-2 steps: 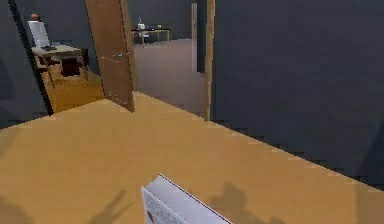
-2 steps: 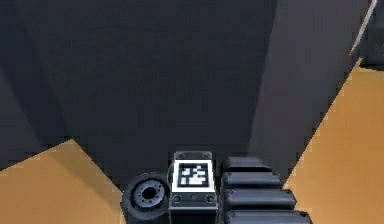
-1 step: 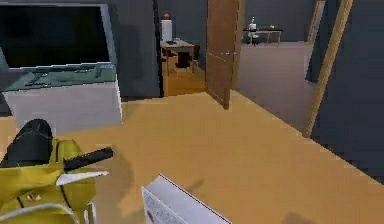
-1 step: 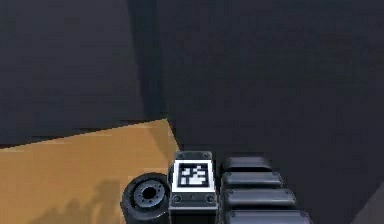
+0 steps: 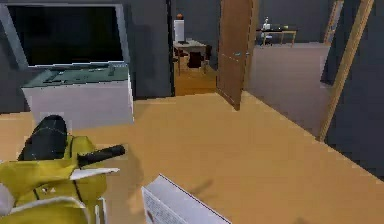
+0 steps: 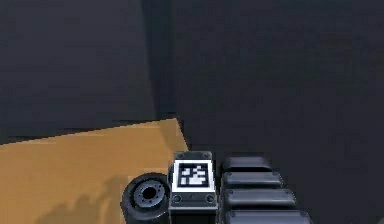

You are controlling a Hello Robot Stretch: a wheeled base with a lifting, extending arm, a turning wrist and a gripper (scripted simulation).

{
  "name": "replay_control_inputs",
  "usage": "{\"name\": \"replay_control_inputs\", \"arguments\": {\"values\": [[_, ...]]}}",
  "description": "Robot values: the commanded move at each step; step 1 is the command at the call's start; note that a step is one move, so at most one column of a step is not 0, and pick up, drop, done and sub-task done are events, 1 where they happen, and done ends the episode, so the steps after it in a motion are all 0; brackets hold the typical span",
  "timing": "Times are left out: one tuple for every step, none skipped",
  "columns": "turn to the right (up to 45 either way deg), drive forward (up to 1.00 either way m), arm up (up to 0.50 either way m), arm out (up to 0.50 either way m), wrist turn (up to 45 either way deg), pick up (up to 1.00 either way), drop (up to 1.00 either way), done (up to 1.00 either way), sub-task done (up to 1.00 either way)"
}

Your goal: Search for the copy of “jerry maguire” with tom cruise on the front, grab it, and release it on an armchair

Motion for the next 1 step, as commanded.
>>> {"name": "replay_control_inputs", "arguments": {"values": [[0.0,0.55,0.0,0.0,0.0,0.0,0.0,0.0,0.0]]}}
